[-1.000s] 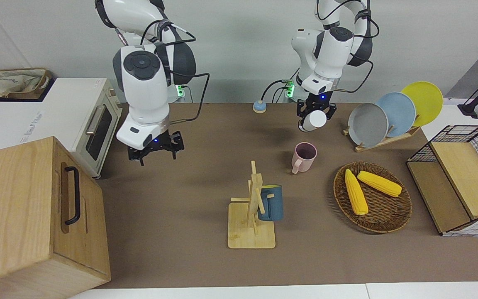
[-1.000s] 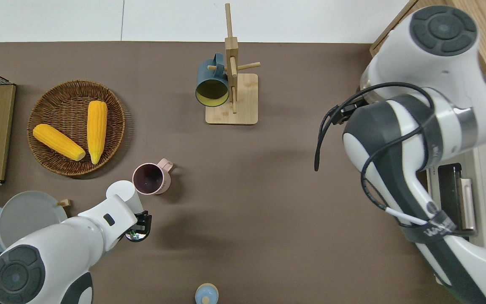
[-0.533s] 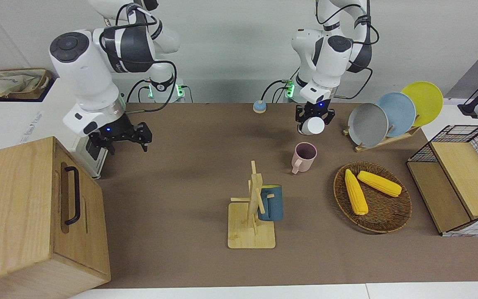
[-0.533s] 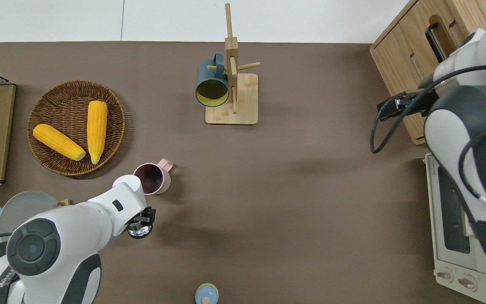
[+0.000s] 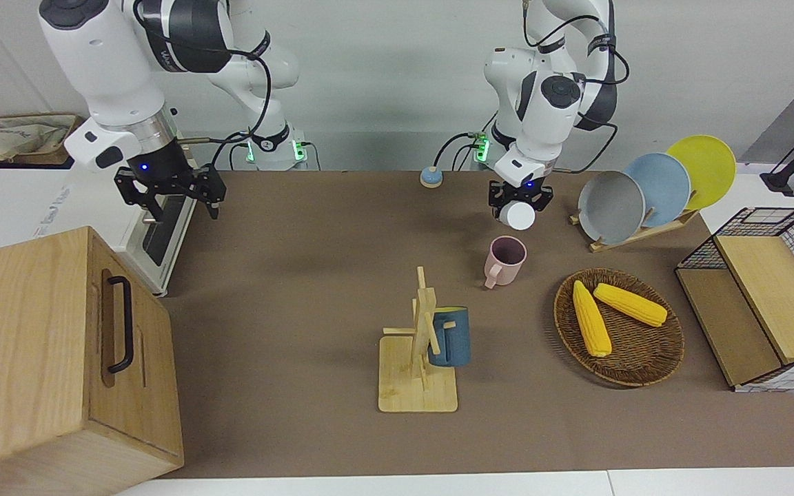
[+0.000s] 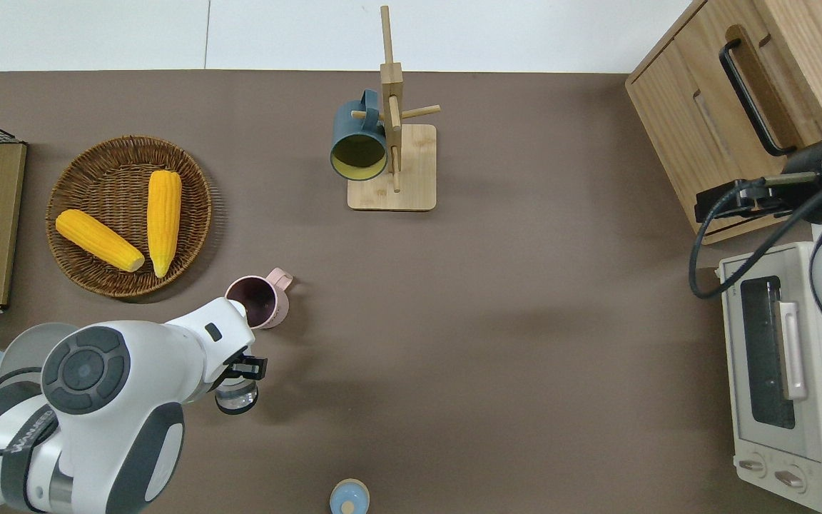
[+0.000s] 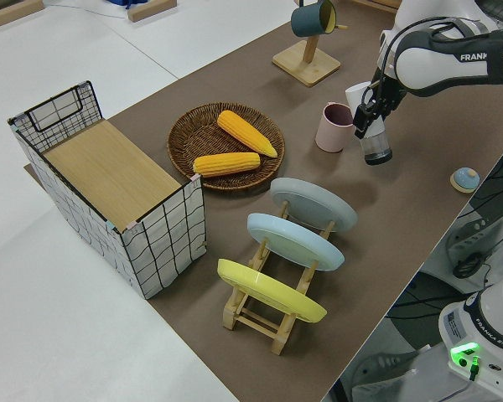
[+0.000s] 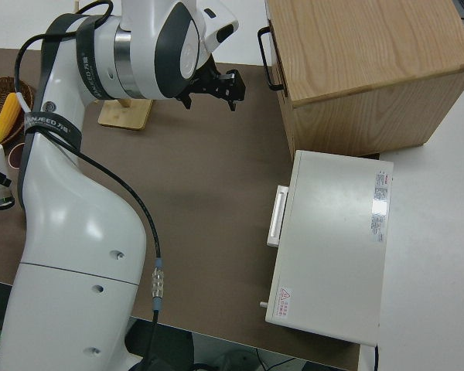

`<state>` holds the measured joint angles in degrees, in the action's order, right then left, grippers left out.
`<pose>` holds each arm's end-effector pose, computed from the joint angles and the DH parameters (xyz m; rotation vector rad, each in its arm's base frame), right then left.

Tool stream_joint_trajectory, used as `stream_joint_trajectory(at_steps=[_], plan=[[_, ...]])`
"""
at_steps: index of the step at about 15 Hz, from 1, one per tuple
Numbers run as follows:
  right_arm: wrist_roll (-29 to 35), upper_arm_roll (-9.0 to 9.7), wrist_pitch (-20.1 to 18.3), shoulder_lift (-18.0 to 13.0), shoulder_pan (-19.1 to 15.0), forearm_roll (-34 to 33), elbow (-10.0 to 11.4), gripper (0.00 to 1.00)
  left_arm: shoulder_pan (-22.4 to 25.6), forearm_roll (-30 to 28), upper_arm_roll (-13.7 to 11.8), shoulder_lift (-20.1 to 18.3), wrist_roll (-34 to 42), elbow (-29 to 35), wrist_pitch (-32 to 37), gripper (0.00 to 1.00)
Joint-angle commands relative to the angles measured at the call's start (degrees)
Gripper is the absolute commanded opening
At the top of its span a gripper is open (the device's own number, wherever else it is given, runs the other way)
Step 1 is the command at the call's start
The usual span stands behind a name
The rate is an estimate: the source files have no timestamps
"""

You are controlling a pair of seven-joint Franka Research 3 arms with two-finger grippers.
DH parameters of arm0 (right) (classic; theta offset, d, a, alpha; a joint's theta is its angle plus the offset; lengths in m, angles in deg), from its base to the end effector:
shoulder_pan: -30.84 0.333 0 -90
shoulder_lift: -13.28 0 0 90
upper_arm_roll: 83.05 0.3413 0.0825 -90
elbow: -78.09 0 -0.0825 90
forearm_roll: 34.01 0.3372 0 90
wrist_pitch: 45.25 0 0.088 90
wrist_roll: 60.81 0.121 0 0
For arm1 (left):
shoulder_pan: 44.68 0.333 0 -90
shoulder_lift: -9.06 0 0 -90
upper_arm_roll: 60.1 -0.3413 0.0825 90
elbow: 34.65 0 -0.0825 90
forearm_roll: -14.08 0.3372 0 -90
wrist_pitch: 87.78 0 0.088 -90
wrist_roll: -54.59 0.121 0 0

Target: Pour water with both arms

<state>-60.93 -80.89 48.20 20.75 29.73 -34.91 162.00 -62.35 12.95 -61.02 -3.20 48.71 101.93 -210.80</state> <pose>0.5575 0.0068 0.6173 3.1304 0.0324 0.0568 0.4004 -0.1214 0.4391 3.1138 -0.2797 -0.0409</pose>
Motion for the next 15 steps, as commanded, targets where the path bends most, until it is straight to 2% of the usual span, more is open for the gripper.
stream_joint_trajectory(at_steps=[1,4,10,15], plan=[[-0.32,-0.05,-2.74,-2.99,-0.30,0.63,2.58,0.992,-0.62,-0.89,-0.14,4.17,-0.01,-7.54,6.74,0.00],[-0.32,-0.05,-4.49,-2.90,-0.30,0.54,1.52,0.992,-0.62,-0.89,-0.14,4.70,0.26,-8.08,8.94,0.00],[-0.32,0.56,-4.59,-2.90,0.48,0.63,-0.85,0.992,-0.53,-0.98,-0.14,6.63,1.31,-9.39,12.01,0.00],[-0.41,0.92,-4.50,-2.90,0.75,0.98,-0.94,0.992,-0.53,-1.50,-0.14,8.39,1.31,-12.21,15.01,0.00]])
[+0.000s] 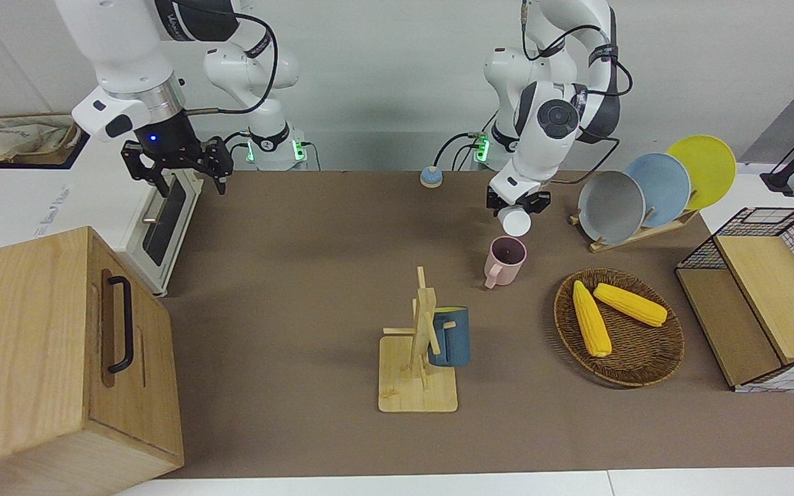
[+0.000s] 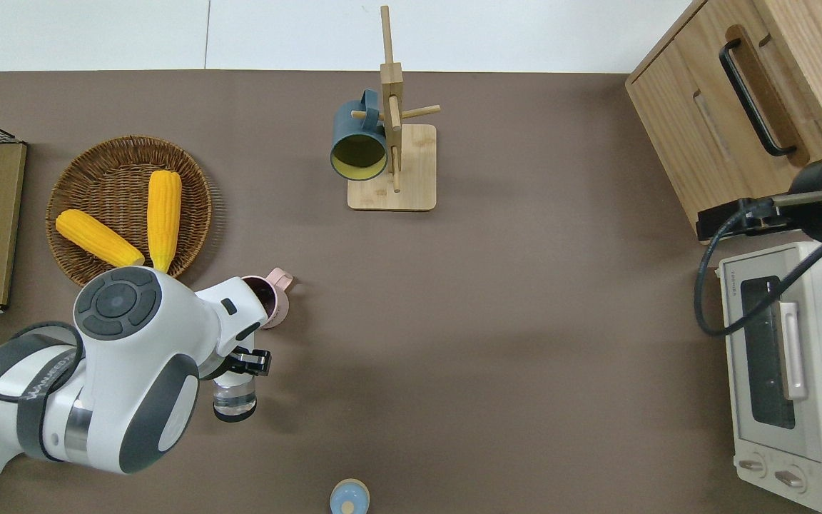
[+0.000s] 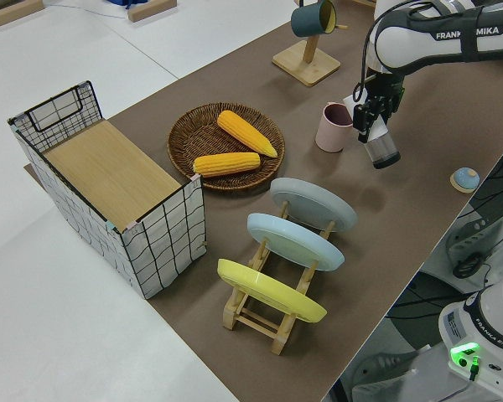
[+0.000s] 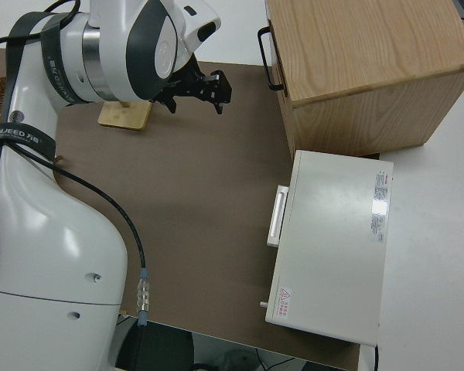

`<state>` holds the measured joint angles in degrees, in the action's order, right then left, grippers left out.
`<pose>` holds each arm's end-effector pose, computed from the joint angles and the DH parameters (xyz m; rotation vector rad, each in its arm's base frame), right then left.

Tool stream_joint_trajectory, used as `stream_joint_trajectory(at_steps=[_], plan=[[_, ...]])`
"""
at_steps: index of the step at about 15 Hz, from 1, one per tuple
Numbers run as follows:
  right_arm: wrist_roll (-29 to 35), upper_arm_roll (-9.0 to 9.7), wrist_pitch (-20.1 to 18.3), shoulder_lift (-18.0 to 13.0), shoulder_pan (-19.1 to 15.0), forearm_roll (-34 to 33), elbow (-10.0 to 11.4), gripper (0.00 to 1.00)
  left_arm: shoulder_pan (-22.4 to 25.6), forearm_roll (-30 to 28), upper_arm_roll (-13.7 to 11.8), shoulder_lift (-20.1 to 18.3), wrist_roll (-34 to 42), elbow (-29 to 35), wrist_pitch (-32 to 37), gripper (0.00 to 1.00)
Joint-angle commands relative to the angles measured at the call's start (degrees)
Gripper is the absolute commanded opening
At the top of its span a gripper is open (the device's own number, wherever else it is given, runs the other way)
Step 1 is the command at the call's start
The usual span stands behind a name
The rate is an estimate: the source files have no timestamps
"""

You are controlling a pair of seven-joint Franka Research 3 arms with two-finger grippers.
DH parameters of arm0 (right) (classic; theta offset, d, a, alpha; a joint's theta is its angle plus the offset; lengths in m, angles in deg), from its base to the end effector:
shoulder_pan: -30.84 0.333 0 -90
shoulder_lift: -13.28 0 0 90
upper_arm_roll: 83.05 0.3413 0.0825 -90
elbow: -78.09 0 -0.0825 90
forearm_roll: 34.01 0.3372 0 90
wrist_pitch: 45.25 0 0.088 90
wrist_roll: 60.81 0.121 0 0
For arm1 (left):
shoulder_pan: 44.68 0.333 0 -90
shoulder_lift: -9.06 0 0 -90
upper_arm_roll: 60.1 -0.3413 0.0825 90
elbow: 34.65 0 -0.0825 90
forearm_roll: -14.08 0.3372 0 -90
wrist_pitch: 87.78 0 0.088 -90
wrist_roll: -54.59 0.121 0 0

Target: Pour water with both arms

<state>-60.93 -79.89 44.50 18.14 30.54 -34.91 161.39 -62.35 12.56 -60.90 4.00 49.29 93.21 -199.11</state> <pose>0.5363 0.0233 0.6409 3.1299 0.0806 0.0440 0.4228 -0.1303 0.4309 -3.0977 0.2951 0.3142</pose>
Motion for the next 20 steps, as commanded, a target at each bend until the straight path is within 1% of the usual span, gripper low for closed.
stream_joint_trajectory(at_steps=[1,7,12,20], plan=[[-0.41,0.01,-0.80,-0.29,-0.15,0.99,-0.33,0.992,-0.53,-1.11,-0.26,1.19,0.73,-3.49,3.40,0.00],[-0.41,0.01,-0.80,-0.29,-0.15,0.99,-0.33,0.992,-0.61,-1.11,-0.26,1.28,0.91,-3.49,3.49,0.00],[-0.41,-0.08,-0.80,-0.29,-0.15,0.99,-0.33,0.992,-0.61,-1.11,-0.26,1.28,0.91,-3.58,5.51,0.00],[-0.41,0.01,-0.80,-0.29,-0.15,0.99,-0.33,0.992,-0.61,-1.11,-0.26,1.28,1.44,-4.01,5.78,0.00]])
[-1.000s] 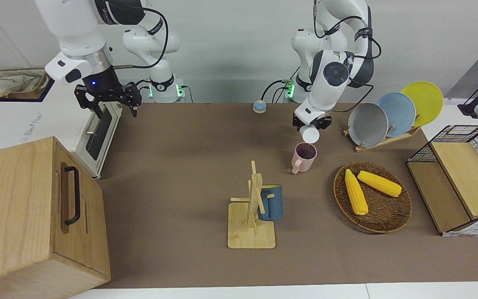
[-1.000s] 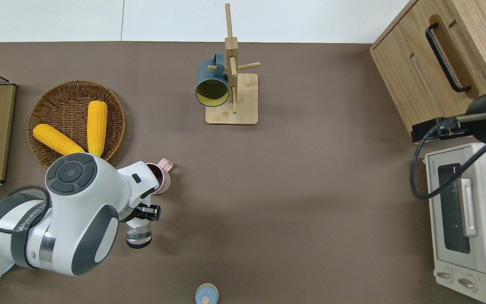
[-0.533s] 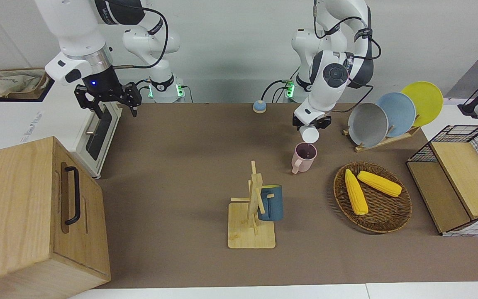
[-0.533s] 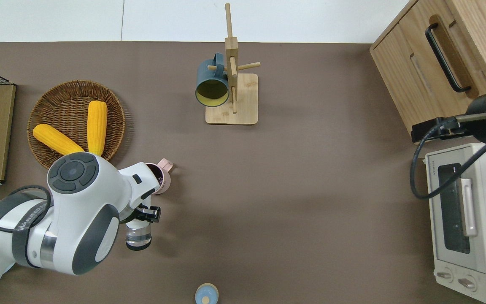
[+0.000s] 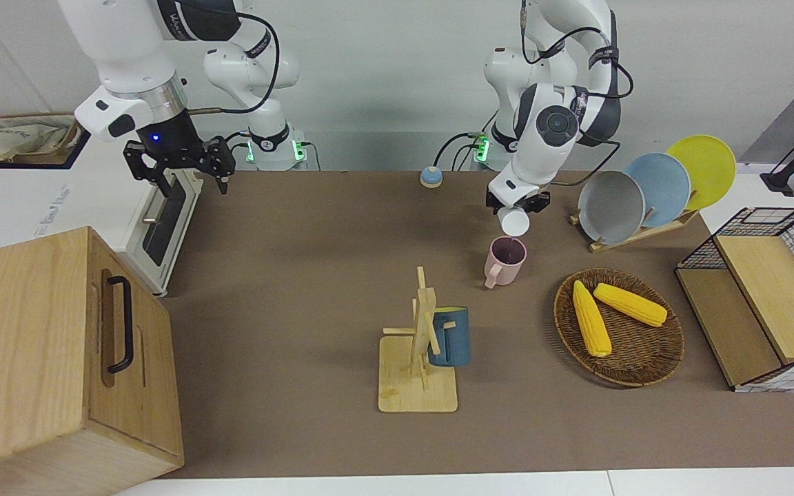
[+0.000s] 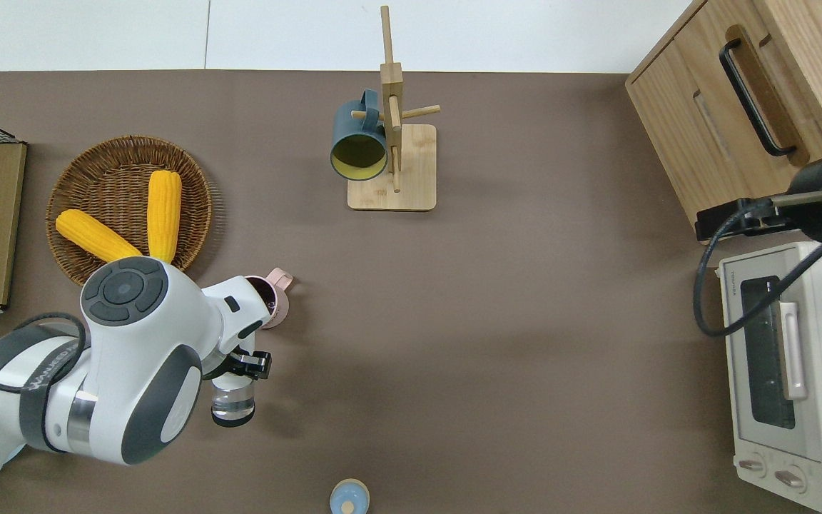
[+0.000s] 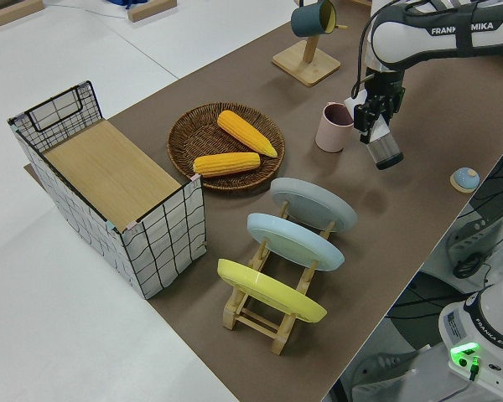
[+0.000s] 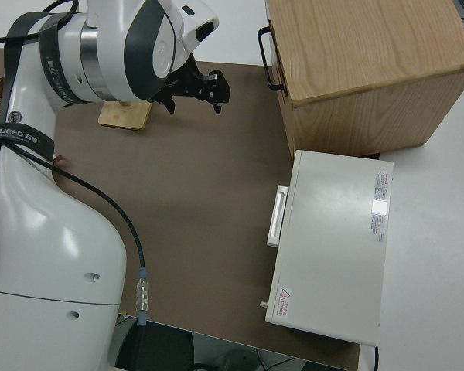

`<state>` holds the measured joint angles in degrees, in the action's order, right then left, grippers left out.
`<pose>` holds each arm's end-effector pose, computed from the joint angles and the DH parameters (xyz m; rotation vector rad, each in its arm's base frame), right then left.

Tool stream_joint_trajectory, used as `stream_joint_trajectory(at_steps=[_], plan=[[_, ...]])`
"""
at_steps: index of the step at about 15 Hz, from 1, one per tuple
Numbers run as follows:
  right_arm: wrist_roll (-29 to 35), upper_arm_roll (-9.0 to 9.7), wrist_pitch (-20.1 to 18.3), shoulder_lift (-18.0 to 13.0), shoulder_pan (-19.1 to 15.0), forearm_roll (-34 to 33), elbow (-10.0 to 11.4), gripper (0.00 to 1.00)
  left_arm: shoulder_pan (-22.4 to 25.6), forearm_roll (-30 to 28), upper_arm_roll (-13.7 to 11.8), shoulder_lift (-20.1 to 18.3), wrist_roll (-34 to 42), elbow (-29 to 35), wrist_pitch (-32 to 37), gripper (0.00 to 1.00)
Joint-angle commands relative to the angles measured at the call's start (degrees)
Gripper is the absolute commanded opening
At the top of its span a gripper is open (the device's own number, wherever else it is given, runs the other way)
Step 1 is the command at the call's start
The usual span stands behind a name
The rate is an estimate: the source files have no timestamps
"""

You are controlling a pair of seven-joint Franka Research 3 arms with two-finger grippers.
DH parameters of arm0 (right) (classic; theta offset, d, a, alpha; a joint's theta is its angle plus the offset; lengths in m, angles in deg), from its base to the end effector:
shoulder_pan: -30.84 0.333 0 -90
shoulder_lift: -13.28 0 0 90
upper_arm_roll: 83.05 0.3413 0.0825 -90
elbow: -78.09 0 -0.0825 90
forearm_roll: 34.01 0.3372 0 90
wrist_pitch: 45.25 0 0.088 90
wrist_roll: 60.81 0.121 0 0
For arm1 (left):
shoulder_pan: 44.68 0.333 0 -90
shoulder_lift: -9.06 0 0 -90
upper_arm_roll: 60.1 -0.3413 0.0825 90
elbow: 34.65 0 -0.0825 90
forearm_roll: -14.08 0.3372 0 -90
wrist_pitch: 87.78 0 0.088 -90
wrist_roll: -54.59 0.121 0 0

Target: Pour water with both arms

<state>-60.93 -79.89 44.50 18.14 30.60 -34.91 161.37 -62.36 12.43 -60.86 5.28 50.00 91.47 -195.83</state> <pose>0.5363 0.0239 0.6411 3.1299 0.0822 0.0446 0.4243 -0.1317 0.4294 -3.0813 0.3138 0.3893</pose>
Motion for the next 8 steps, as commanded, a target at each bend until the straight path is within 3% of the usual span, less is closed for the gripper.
stream_joint_trajectory(at_steps=[1,8], plan=[[-0.41,-0.09,-0.89,-0.29,-0.20,0.99,-0.31,0.992,-0.60,-0.90,-0.30,0.00,0.73,-2.54,2.58,0.00],[-0.41,0.00,-0.80,-0.29,-0.11,0.99,-0.31,0.992,-0.60,-0.90,-0.30,1.41,1.78,-3.95,3.73,0.00]])
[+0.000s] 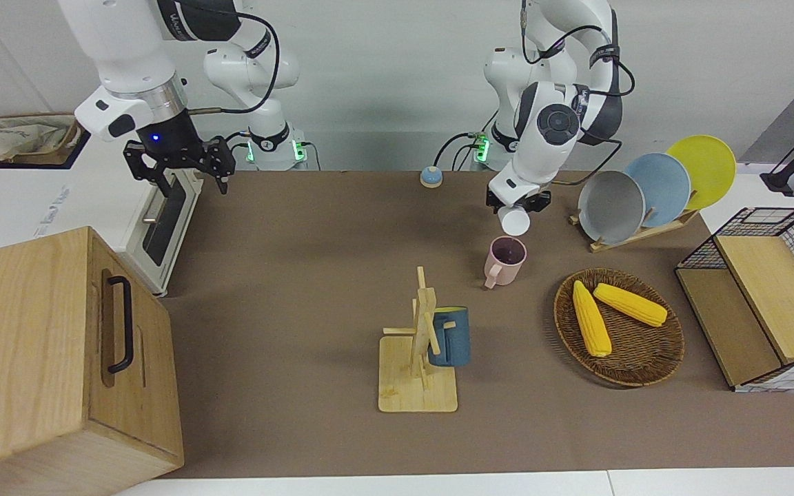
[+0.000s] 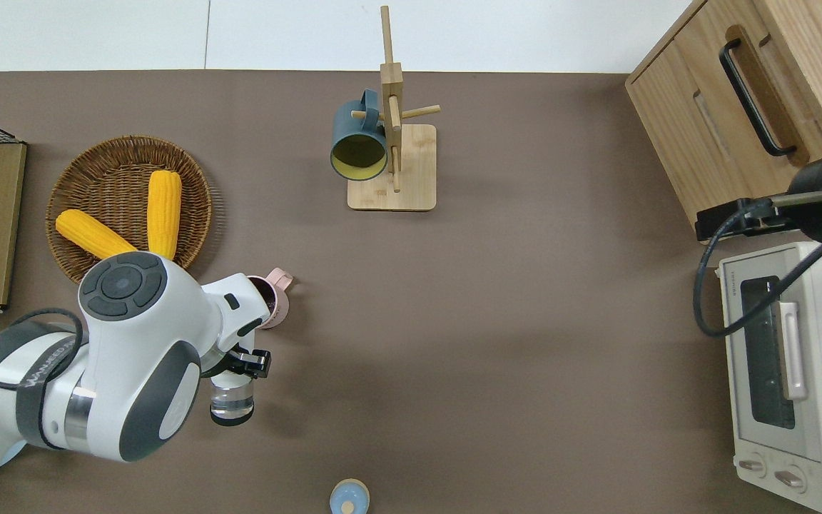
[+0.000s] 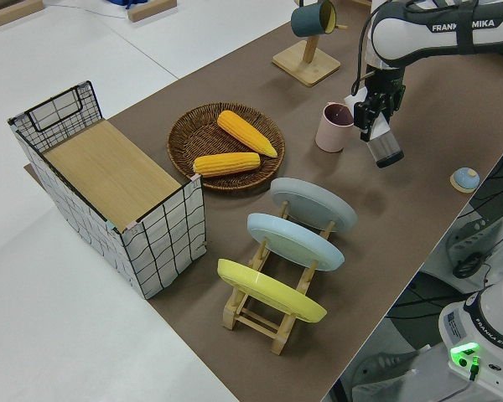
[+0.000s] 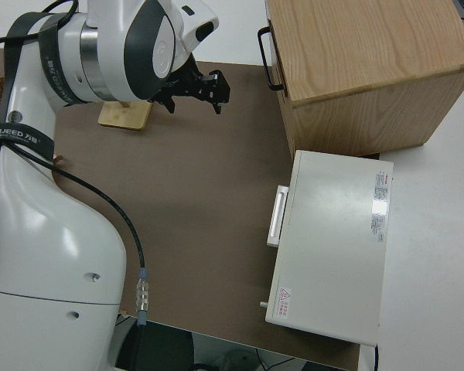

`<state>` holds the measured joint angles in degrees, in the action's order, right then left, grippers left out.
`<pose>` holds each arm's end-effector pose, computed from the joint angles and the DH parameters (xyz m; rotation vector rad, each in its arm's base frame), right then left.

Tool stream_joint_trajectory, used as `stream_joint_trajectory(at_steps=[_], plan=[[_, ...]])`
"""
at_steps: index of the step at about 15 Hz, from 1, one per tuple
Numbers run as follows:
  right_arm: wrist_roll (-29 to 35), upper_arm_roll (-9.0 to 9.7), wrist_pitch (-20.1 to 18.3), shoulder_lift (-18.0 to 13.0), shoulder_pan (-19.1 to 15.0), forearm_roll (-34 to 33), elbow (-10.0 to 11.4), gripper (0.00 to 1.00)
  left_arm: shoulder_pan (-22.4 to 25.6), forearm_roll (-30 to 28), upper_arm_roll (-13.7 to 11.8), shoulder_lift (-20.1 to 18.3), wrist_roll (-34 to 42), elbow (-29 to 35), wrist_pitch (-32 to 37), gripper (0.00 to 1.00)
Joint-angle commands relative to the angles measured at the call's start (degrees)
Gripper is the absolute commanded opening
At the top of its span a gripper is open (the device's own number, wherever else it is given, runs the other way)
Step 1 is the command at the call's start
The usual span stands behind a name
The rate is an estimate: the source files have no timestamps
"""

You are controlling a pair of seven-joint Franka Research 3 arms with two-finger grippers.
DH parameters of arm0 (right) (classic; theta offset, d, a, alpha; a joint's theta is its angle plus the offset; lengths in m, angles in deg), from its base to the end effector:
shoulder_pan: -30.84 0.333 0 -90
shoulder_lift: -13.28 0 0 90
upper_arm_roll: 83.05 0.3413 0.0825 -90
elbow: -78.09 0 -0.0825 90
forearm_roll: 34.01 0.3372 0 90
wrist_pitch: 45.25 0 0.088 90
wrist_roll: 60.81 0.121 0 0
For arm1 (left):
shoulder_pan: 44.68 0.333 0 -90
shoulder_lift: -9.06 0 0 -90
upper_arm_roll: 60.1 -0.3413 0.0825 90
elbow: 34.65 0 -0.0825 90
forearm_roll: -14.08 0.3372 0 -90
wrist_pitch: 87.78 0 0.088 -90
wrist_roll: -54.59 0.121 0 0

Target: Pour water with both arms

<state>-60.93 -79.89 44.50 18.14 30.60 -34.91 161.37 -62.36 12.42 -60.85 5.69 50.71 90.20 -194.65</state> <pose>0.5363 0.0239 0.6411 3.1299 0.0822 0.0446 0.4275 -0.1328 0.4336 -3.0789 0.3337 0.3981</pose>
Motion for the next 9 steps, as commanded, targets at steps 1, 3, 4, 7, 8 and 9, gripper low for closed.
stream_joint_trajectory(at_steps=[1,3,4,7,8,9], plan=[[-0.41,-0.09,-0.80,-0.29,-0.20,0.99,-0.31,0.992,-0.60,-0.89,-0.31,0.99,1.85,-2.68,2.55,0.00],[-0.41,-0.09,-0.80,-0.29,-0.20,0.99,-0.31,0.992,-0.52,-0.98,-0.31,0.99,3.79,-2.77,2.55,0.00],[-0.41,-0.09,-0.89,-0.29,-0.20,0.99,-0.31,0.992,-0.52,-0.98,-0.31,1.25,3.97,-3.03,2.64,0.00],[-0.41,-0.09,-0.80,-0.29,-0.20,0.99,-0.22,0.992,-0.43,-1.50,-0.40,1.96,5.90,-3.82,4.13,0.00],[-0.41,-0.09,-0.80,-0.29,-0.20,0.99,-0.31,0.992,-0.43,-1.59,-0.40,2.13,5.99,-4.17,5.09,0.00],[-0.41,-0.09,-0.80,-0.29,-0.20,0.99,-0.31,0.992,-0.43,-1.59,-0.40,2.48,6.08,-4.61,5.71,0.00]])
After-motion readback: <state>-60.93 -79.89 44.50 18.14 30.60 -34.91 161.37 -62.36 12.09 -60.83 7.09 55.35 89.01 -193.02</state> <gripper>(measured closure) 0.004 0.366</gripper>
